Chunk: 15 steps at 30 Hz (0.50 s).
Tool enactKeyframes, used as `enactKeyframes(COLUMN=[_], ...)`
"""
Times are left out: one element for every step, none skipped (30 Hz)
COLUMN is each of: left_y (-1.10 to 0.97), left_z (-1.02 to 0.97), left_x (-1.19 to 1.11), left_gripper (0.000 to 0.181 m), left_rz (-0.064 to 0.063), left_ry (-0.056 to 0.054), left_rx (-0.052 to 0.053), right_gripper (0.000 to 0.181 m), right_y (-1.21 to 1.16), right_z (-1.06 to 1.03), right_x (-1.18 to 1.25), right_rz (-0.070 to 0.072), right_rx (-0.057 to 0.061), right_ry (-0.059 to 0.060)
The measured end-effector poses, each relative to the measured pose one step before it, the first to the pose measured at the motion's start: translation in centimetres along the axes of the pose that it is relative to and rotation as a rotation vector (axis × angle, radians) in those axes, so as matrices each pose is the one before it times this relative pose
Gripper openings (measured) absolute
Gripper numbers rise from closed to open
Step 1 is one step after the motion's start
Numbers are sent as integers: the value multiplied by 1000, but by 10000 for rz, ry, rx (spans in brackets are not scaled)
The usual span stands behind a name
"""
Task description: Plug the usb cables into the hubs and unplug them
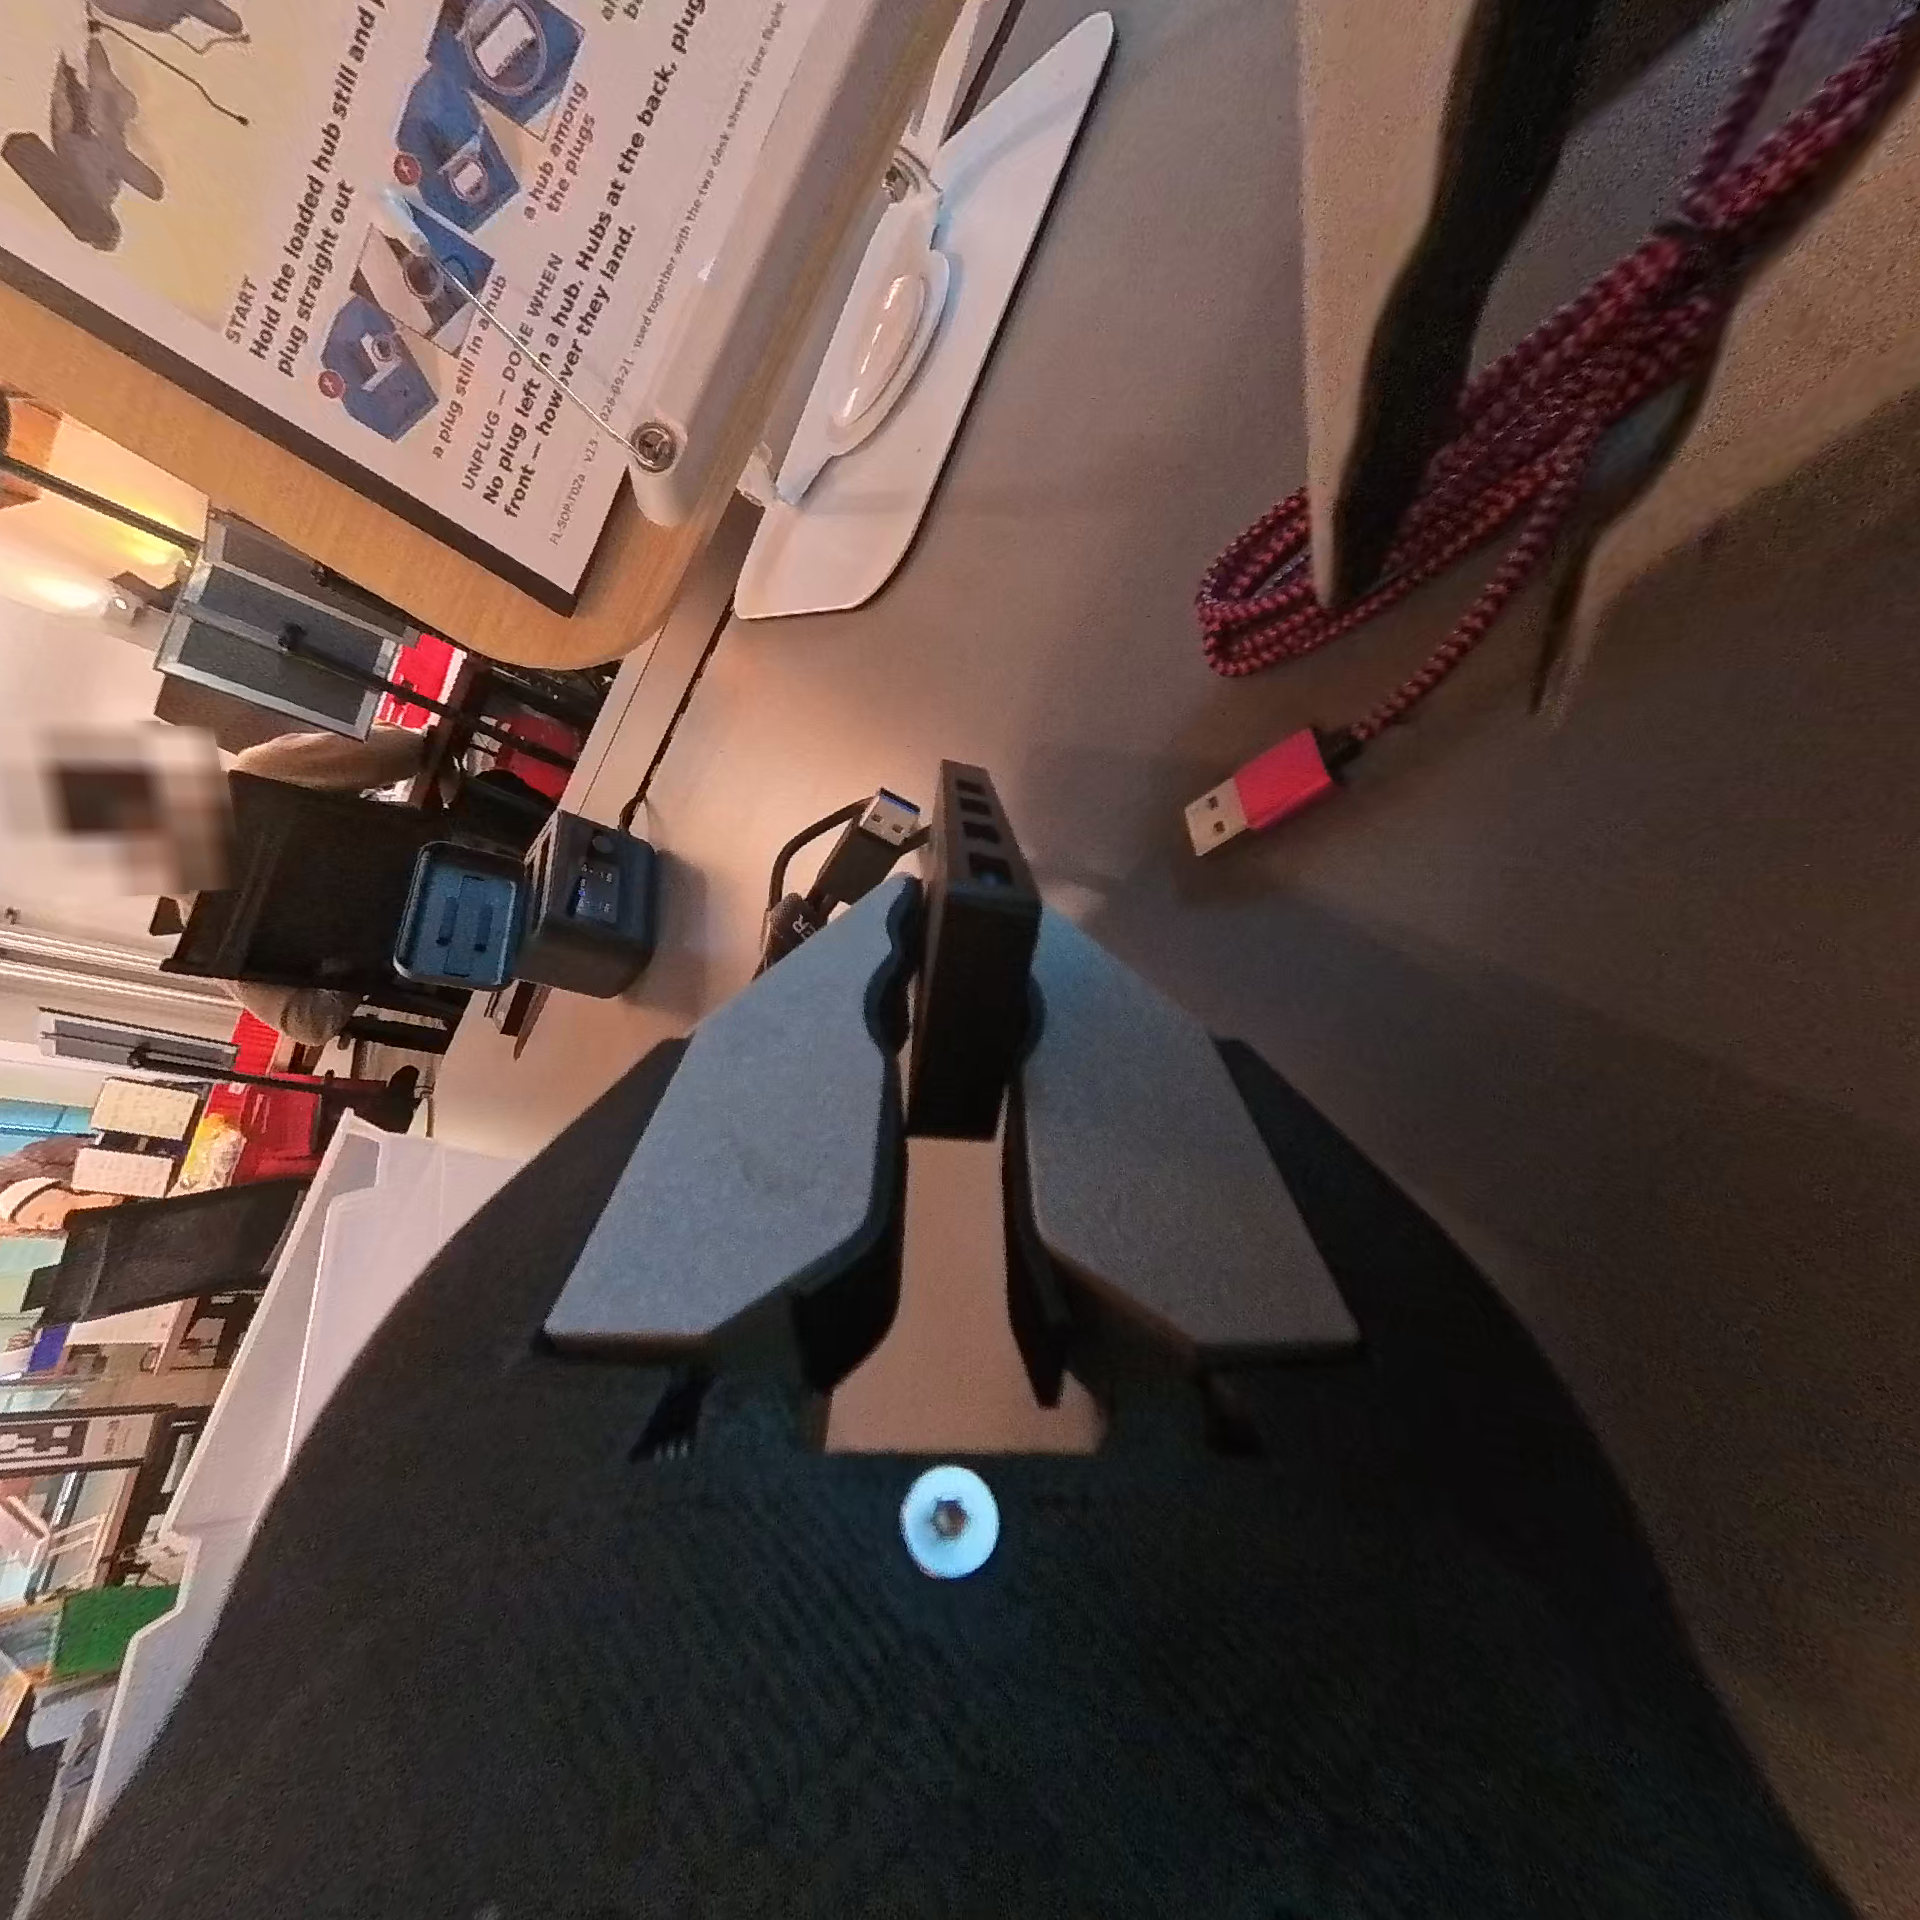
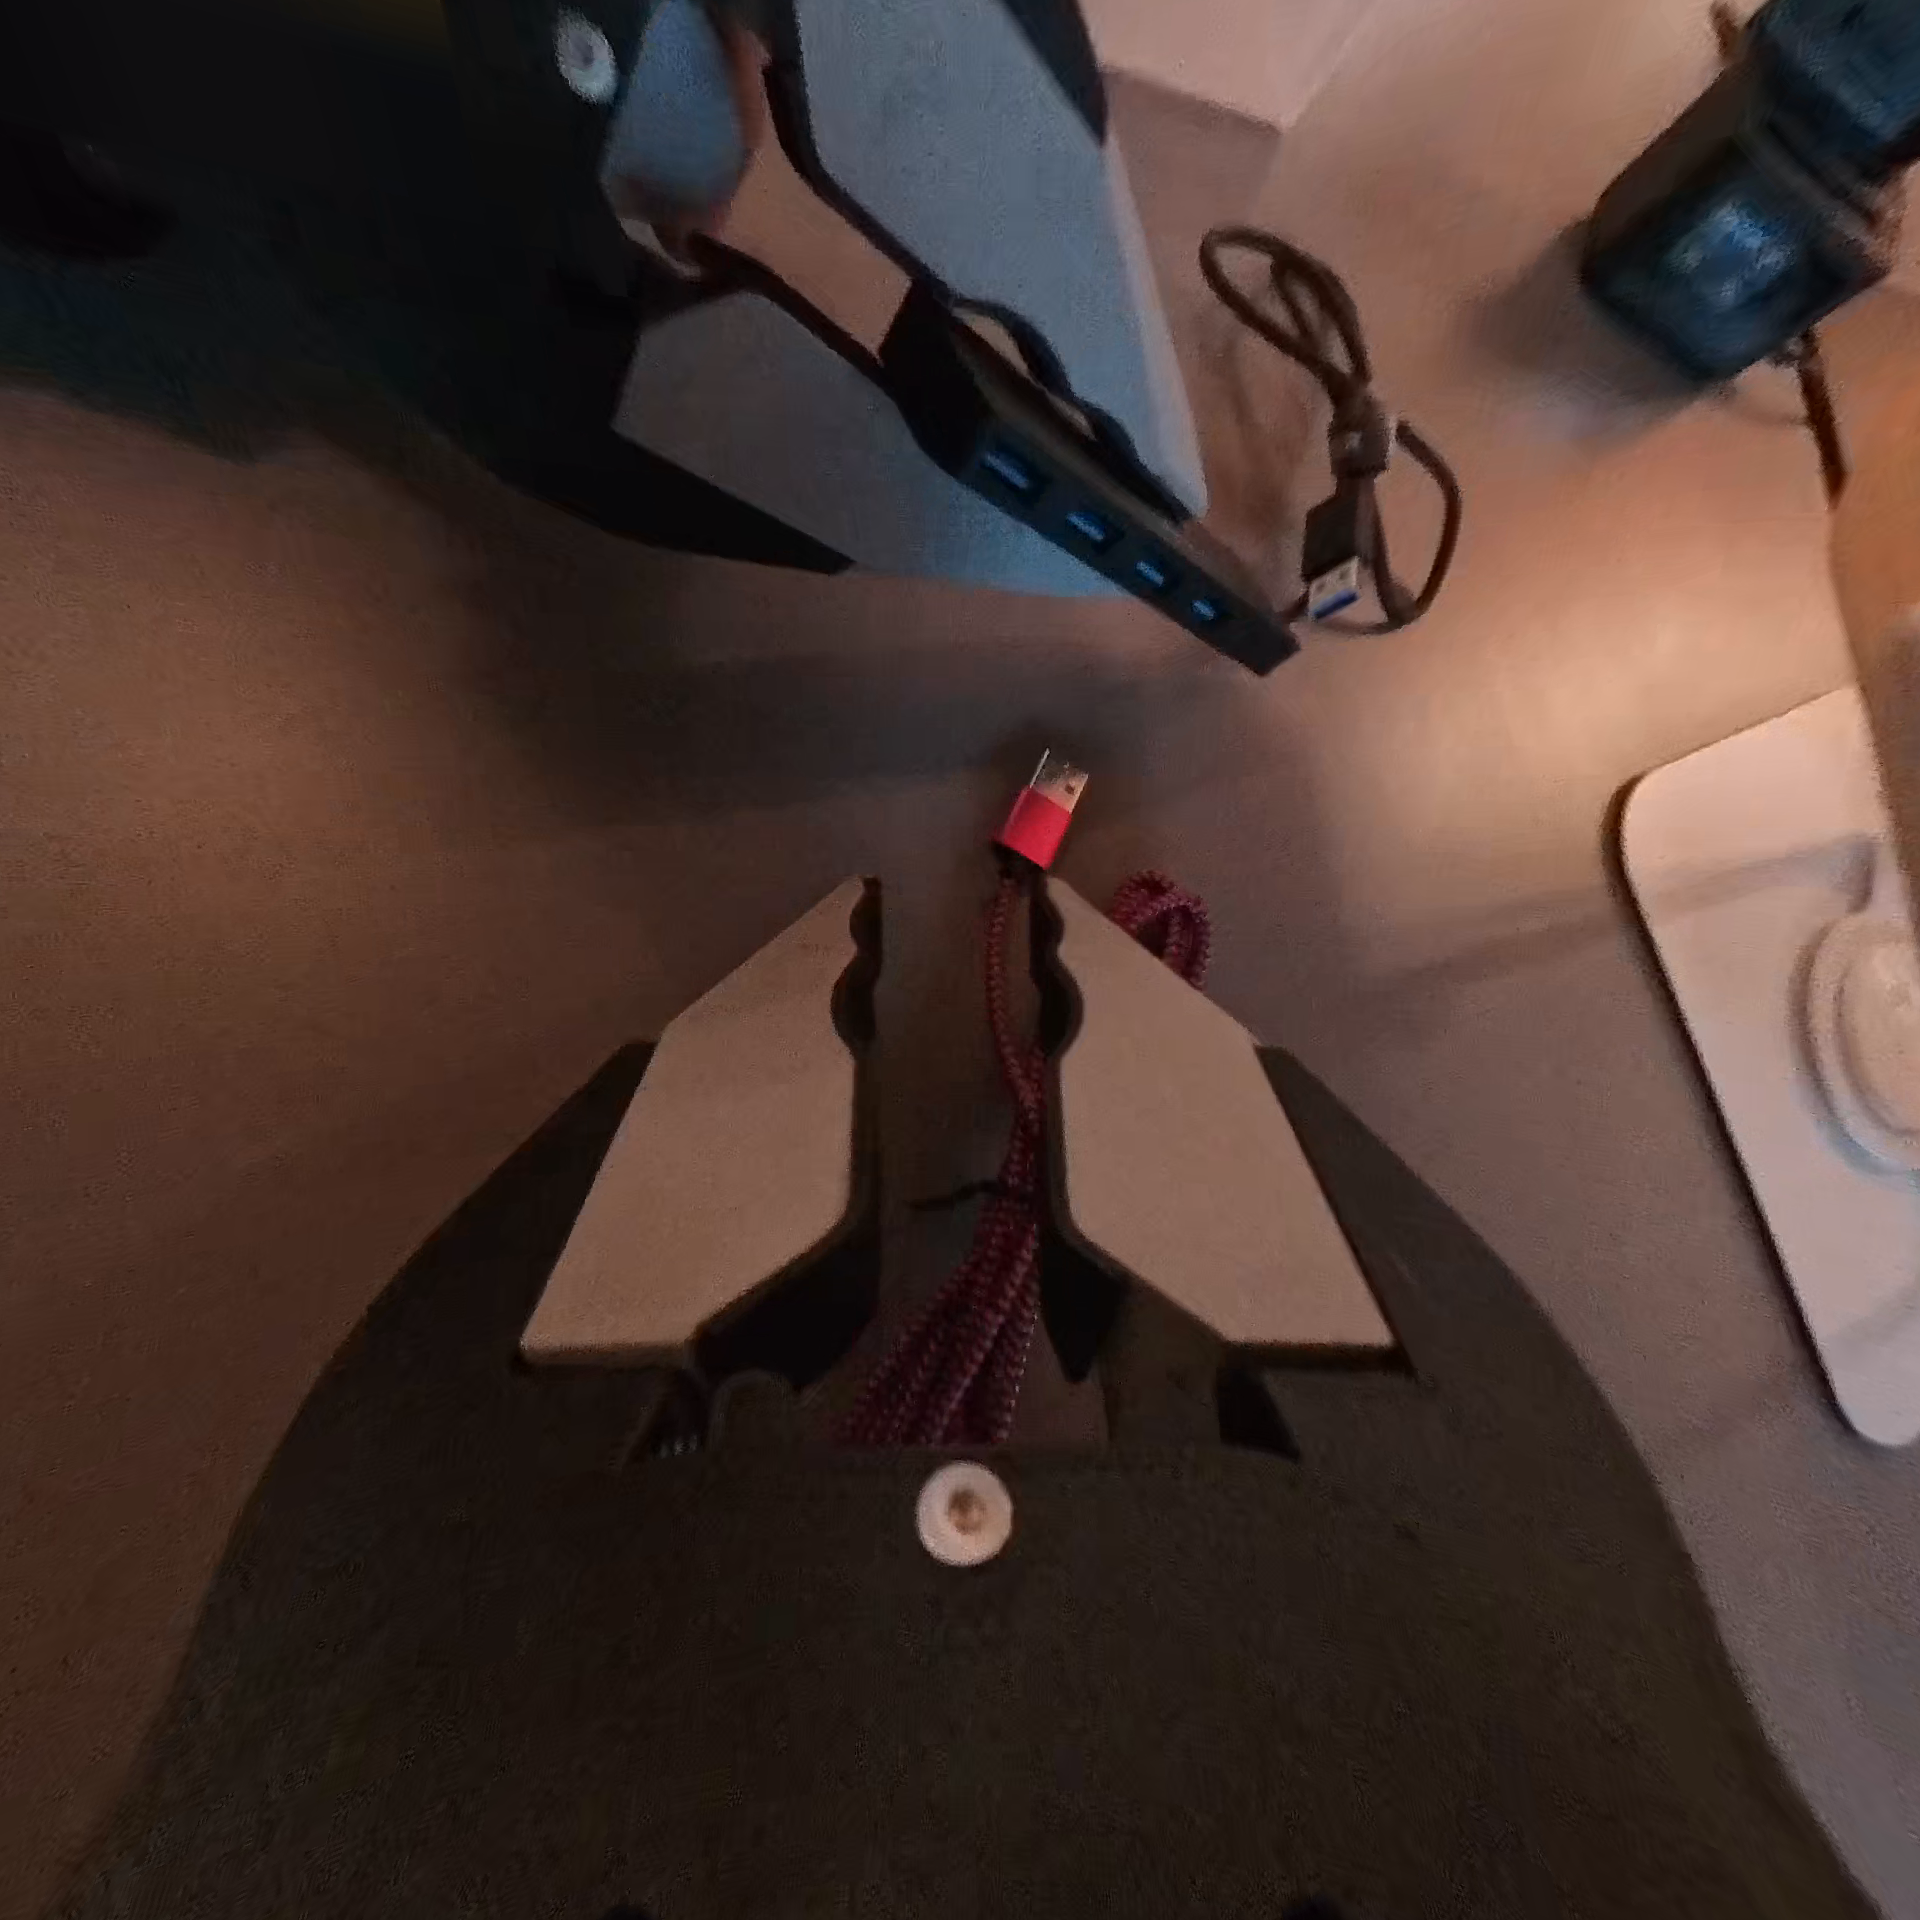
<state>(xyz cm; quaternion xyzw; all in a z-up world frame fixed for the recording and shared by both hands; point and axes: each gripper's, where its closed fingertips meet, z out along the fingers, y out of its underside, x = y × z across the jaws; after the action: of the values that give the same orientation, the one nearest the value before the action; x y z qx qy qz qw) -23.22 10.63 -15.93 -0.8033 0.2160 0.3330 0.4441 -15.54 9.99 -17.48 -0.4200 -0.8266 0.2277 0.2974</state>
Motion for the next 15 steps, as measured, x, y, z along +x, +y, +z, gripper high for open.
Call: enactKeyframes(left_y=[9,-39,-78,-47,-16,-21,-47,-80,-155,-261,-356,-449,-528,-611,-585], left_z=[-10,-18,-20,-4,6,-5,-28,-37,-76,-104,-141,-187,-271,-304,-261], left_x=[34,29,27,60,58,28,51,60,50,48,-7,-82,-141,-186,-77], left_gripper=[10,10,10,10,10,10,10,10,10,10,10,9,9,9,9], left_rz=[3,33,37,33,56,103,133,170,195,183,171,176,179,135,60], left_ry=[20,1,-7,5,-4,-47,-55,-68,-91,-80,-82,-113,-145,-158,-86], left_rx=[5,24,30,5,-17,-18,-18,-22,17,78,146,227,282,325,298], right_gripper=[27,27,9,9,9,2,1,0,0,1,1,1,2,7,15], right_y=[707,1033,512,172,192,284,390,496,667,763,759,500,-67,-732,-1292], right_z=[752,731,503,192,-42,-168,-237,-357,-448,-530,-556,-598,-640,-789,-716], right_x=[36,339,648,351,194,-23,-143,-216,-209,-62,170,256,327,331,119], right_rz=[13,-63,11,-48,-19,41,42,-13,-16,52,109,55,24,120,213], right_rx=[-500,-590,-243,-14,-32,-139,-91,-93,-169,-200,-158,-26,221,502,728], right_ry=[135,202,352,111,-51,-247,-300,-335,-310,-188,-41,21,63,121,-2])
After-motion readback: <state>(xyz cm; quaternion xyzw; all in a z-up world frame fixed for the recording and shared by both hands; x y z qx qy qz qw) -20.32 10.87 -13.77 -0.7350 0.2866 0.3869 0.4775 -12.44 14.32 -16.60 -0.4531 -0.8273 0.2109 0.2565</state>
